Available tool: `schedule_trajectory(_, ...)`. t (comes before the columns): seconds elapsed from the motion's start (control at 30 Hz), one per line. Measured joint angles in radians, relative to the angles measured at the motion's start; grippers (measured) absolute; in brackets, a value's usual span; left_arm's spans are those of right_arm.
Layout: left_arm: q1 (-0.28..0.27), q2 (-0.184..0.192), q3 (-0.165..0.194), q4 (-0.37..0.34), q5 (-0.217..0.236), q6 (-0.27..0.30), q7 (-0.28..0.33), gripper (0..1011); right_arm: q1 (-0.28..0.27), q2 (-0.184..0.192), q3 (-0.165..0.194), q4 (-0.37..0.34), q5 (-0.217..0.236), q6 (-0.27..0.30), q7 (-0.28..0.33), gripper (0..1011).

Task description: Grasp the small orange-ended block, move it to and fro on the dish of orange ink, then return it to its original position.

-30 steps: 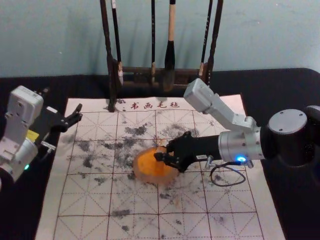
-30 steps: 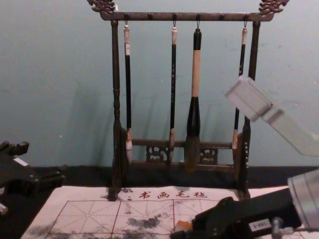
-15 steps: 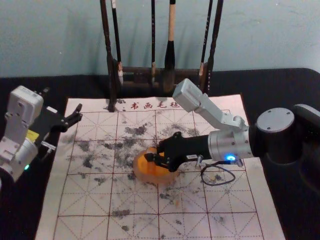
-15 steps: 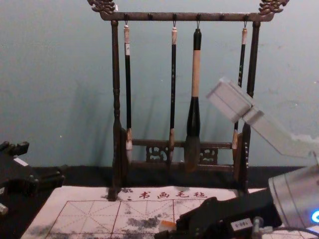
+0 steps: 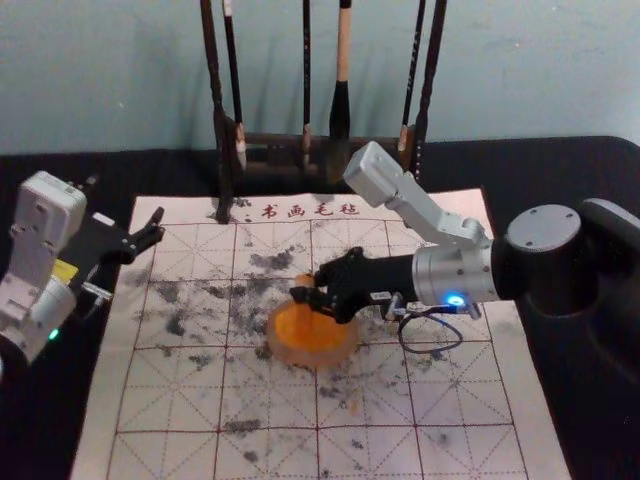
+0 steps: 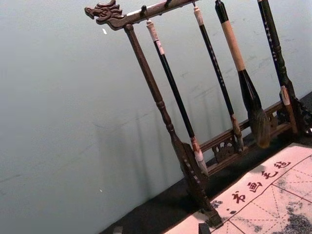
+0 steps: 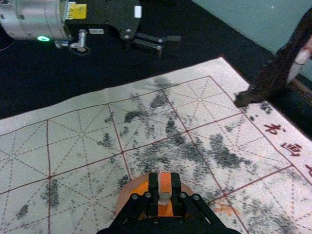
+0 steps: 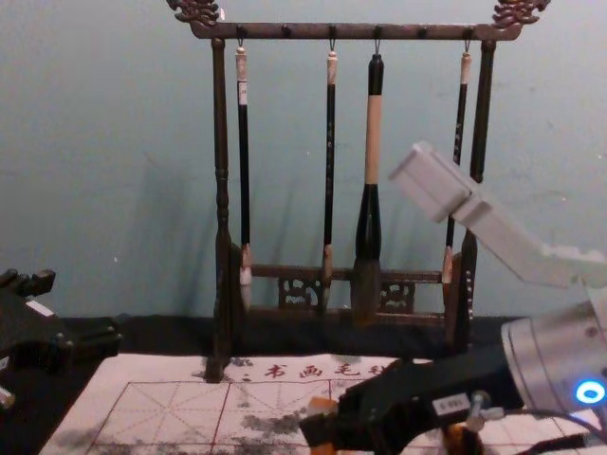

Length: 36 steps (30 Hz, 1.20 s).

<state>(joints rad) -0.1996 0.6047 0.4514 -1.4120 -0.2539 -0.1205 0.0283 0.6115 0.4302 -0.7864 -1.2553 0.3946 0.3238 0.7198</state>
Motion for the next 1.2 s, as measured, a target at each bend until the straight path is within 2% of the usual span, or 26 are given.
schedule_trajectory(0.83,0.0,0.0,0.0,0.0,0.0,0.0,0.0,1001,-0.015,0.013,0.025,-0.018,-0.005,0.003,-0.011,129)
schedule_trajectory(1.2,0.0,0.0,0.0,0.0,0.0,0.0,0.0,1001,-0.052,0.048,0.069,-0.11,0.037,0.009,-0.037,129)
